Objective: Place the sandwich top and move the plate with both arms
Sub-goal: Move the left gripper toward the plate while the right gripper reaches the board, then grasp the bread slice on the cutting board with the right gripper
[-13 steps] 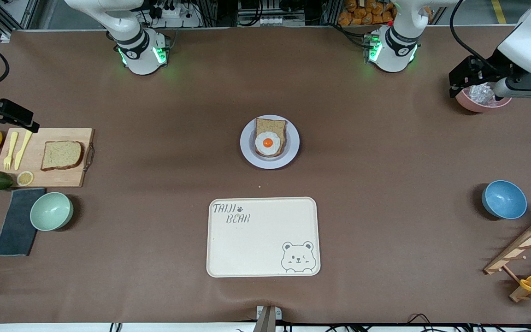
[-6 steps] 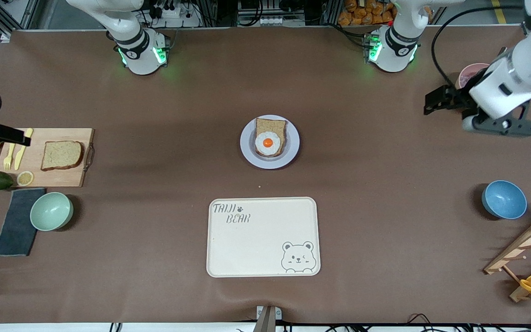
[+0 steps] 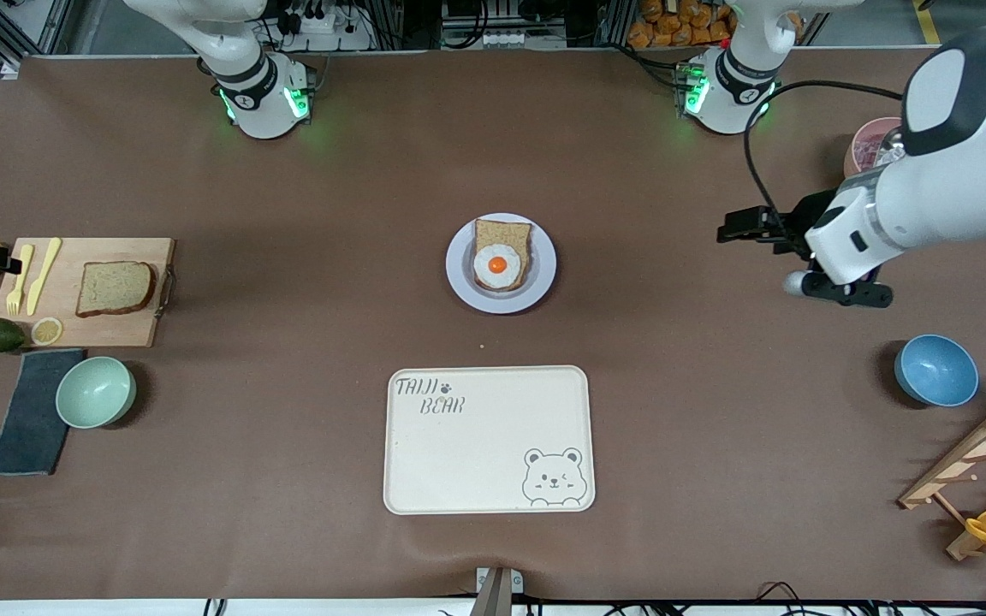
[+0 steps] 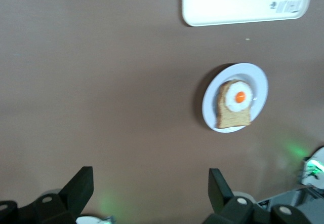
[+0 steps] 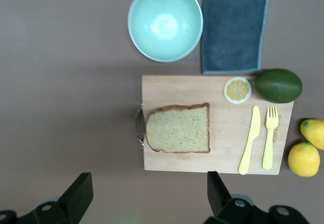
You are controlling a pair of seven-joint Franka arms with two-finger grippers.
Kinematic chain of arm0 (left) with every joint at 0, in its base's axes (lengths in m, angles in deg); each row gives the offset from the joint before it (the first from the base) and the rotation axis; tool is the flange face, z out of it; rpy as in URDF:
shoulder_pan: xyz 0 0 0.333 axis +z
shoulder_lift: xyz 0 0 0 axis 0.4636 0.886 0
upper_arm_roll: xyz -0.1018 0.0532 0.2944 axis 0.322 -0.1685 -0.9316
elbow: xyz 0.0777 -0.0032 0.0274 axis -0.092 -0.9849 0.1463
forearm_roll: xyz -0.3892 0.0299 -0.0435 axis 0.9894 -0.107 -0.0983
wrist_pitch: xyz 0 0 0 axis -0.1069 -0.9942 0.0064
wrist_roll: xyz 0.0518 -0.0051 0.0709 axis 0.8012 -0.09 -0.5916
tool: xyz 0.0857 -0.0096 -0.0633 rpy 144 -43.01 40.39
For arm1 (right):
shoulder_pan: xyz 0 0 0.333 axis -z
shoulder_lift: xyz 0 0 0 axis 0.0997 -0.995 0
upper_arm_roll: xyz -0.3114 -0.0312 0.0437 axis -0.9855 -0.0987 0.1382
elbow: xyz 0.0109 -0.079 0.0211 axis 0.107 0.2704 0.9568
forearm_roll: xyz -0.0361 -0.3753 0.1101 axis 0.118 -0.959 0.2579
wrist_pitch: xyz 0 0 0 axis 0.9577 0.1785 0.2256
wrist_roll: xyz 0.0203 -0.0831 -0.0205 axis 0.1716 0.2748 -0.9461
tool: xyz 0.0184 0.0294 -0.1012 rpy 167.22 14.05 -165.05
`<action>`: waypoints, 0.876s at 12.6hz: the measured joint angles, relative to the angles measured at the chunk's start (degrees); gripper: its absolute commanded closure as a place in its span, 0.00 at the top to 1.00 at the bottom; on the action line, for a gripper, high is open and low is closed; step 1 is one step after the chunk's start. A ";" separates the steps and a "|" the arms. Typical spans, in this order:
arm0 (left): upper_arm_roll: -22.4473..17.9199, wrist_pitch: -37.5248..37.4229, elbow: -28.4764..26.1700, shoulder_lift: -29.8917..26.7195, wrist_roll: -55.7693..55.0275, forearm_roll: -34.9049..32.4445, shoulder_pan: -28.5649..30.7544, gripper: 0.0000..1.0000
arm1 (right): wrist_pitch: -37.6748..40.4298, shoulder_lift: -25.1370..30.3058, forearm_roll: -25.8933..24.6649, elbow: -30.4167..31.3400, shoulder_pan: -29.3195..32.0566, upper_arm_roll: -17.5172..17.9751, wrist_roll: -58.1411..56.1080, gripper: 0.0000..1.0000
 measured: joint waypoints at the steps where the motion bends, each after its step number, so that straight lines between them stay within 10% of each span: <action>1: 0.04 0.48 -0.55 0.29 0.00 1.45 -0.18 1.00 | -1.76 -0.05 0.07 1.79 -0.02 -0.53 -1.88 1.00; 8: 2.88 14.03 -12.87 1.27 0.32 7.09 -0.76 1.00 | -13.66 -9.73 7.32 6.69 3.28 -4.09 -22.83 1.00; 11: 2.54 16.26 -15.12 4.43 4.58 17.24 2.13 1.00 | -17.64 -15.53 8.56 6.75 4.13 -4.97 -24.95 0.79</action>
